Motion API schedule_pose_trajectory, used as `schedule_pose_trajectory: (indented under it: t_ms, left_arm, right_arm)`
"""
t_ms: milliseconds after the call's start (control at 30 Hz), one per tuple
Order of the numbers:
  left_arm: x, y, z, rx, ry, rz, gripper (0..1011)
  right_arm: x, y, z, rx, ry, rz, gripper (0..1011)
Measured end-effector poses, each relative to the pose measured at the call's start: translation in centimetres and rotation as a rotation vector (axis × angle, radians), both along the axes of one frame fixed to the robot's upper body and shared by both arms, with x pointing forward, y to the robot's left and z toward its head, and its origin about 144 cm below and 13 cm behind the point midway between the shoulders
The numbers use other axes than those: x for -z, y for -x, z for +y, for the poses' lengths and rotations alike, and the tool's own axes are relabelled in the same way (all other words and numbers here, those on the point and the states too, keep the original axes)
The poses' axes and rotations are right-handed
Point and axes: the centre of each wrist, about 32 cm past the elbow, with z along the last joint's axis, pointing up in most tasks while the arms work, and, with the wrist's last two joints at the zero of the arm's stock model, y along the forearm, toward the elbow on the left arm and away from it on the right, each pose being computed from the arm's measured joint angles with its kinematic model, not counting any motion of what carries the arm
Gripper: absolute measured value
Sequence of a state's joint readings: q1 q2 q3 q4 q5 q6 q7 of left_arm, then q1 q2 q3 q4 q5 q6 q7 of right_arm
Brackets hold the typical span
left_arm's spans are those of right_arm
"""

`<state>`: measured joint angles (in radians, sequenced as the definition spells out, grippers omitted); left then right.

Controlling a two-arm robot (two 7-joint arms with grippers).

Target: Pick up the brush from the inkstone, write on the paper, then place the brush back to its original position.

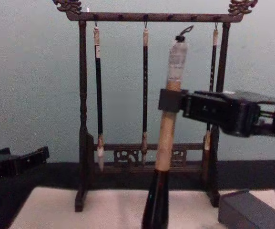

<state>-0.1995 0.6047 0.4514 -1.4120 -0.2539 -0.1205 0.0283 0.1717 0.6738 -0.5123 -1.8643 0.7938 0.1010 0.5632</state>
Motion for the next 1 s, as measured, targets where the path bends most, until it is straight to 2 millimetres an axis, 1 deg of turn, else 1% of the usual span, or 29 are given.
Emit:
schedule_pose_trajectory:
  t_ms: [200,467,667,1000]
  left_arm:
    - [0.0,0.0,0.0,0.0,0.0,0.0,1002]
    - [0.0,0.0,0.0,0.0,0.0,0.0,1002]
    - [0.0,0.0,0.0,0.0,0.0,0.0,1002]
    - [0.0,0.0,0.0,0.0,0.0,0.0,1000]
  right_arm:
    - [0.8,-0.3,0.7,-0.022,-0.002,0.02,181]
    - [1.9,-0.7,1.1,-0.029,-0.003,0.052,182]
    - [2.3,-0.8,0.9,-0.023,-0.009,0.063,182]
    - [2.9,-1.0,-0.3,0.016,-0.01,0.079,182]
